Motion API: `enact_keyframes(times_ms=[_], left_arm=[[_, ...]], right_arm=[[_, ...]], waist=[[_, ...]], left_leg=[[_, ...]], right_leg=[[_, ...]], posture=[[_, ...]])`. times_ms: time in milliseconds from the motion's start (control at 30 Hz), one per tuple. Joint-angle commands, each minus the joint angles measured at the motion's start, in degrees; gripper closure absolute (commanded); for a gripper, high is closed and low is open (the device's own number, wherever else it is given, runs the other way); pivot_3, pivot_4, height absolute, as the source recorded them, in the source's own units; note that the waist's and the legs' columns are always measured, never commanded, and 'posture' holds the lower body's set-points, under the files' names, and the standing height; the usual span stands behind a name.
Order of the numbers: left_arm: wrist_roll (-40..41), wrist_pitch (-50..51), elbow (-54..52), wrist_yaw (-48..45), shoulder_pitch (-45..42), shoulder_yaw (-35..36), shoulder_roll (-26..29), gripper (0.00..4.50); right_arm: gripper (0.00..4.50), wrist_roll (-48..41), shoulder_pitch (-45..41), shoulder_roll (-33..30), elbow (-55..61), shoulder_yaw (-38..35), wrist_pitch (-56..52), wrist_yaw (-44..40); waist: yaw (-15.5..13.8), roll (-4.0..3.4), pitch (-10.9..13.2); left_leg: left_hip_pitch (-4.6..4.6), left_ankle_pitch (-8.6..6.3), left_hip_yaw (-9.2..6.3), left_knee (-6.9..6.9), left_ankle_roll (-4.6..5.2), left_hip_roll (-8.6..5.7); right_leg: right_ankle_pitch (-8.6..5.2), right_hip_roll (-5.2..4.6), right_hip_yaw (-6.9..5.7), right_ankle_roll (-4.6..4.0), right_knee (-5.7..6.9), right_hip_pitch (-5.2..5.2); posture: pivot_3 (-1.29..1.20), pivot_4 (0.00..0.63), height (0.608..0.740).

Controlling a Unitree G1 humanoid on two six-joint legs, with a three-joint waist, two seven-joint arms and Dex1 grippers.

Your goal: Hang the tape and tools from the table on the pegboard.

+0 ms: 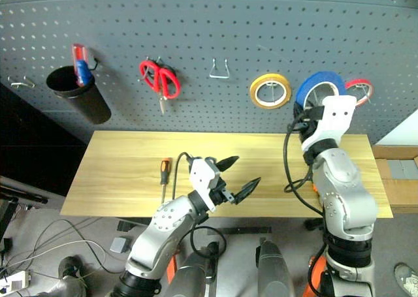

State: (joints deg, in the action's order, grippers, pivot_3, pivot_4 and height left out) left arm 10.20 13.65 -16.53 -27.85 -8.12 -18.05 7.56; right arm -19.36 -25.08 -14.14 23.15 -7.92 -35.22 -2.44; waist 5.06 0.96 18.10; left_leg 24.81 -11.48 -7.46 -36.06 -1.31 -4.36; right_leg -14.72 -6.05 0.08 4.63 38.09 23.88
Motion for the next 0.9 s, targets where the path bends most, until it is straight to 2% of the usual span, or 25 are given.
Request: enact_keyframes(times_ms=[33, 333, 400, 467, 600, 700, 733, 767, 900], left_arm=[[0.0, -0.3, -2.9, 0.4, -0.4, 0.0, -0.1, 0.00], [0.1, 0.7, -3.9, 0.9, -0.4, -0.2, 0.1, 0.00], [0.1, 0.9, -4.0, 1.0, -0.4, -0.2, 0.1, 0.00], [0.0, 1.2, -3.9, 1.4, -0.4, -0.2, -0.1, 0.00], [0.0, 1.2, -3.9, 1.6, 0.1, -0.3, 0.0, 0.00], [0.1, 1.2, -3.5, 1.6, 0.9, -0.1, 0.2, 0.00], [0.2, 1.4, -3.2, 1.9, 1.3, 0.2, 0.1, 0.00], [0.2, 1.3, -3.0, 1.8, 1.6, 0.3, 0.3, 0.00], [0.4, 2.0, -2.6, 0.8, 3.0, 0.2, 1.8, 0.00]], right_arm=[[4.14, 0.3, -3.1, 1.1, -2.8, 0.5, 3.3, -1.5], [4.14, 2.6, -10.2, 0.5, -14.9, 1.0, 6.6, -4.7], [3.42, 3.4, -10.7, 0.4, -16.7, 1.1, 6.7, -4.8], [2.87, 4.0, -10.6, 0.3, -17.1, 0.6, 6.5, -4.2], [1.52, 4.1, -6.0, -0.2, -11.4, -0.5, 4.3, -3.4], [0.48, 3.6, 4.7, -2.0, 1.4, -0.8, -2.5, -2.9], [0.23, 1.0, 10.0, -2.4, 7.1, -1.8, -5.7, -3.8], [0.04, -2.4, 15.9, -3.0, 12.9, -3.0, -8.8, -5.4], [0.04, -8.3, 29.7, -7.3, 23.0, -5.4, -17.9, -9.3]], waist=[[0.0, 0.00, 0.0], [-0.1, 0.00, 0.0], [-0.1, 0.00, 0.0], [-0.1, 0.00, 0.0], [-0.1, 0.00, 0.0], [-0.6, -0.01, 0.0], [-0.6, -0.01, 0.0], [-0.5, -0.01, 0.0], [0.3, -0.02, 0.0]], left_leg=[[0.00, 0.00, 0.03, 0.00, 0.00, 0.01], [0.01, 0.00, 0.22, 0.03, 0.00, -0.01], [0.01, 0.00, 0.28, 0.03, 0.00, -0.01], [0.01, 0.00, 0.32, 0.03, 0.00, -0.01], [0.01, 0.00, 0.34, 0.02, 0.00, -0.01], [0.04, 0.00, 0.31, 0.04, 0.00, -0.03], [0.04, -0.01, 0.24, 0.03, 0.01, -0.03], [0.09, -0.02, 0.29, 0.04, 0.01, -0.04], [0.04, -0.05, 0.51, 0.02, 0.07, -0.03]], right_leg=[[0.00, 0.00, 0.03, 0.00, 0.01, 0.03], [0.05, 0.01, 0.26, 0.02, 0.10, 0.17], [0.06, 0.01, 0.33, 0.03, 0.10, 0.19], [0.08, 0.00, 0.37, 0.05, 0.11, 0.21], [0.09, 0.01, 0.40, 0.06, 0.13, 0.22], [0.09, 0.00, 0.39, 0.06, 0.11, 0.22], [0.09, 0.00, 0.35, 0.06, 0.05, 0.18], [0.09, -0.01, 0.41, 0.06, 0.02, 0.24], [0.13, -0.02, 0.68, 0.15, 0.01, 0.25]], posture=[[-0.14, 0.292, 0.740], [-0.13, 0.295, 0.740], [-0.13, 0.295, 0.740], [-0.13, 0.299, 0.740], [-0.14, 0.305, 0.740], [-0.16, 0.310, 0.740], [-0.17, 0.310, 0.740], [-0.18, 0.311, 0.740], [-0.20, 0.315, 0.740]])
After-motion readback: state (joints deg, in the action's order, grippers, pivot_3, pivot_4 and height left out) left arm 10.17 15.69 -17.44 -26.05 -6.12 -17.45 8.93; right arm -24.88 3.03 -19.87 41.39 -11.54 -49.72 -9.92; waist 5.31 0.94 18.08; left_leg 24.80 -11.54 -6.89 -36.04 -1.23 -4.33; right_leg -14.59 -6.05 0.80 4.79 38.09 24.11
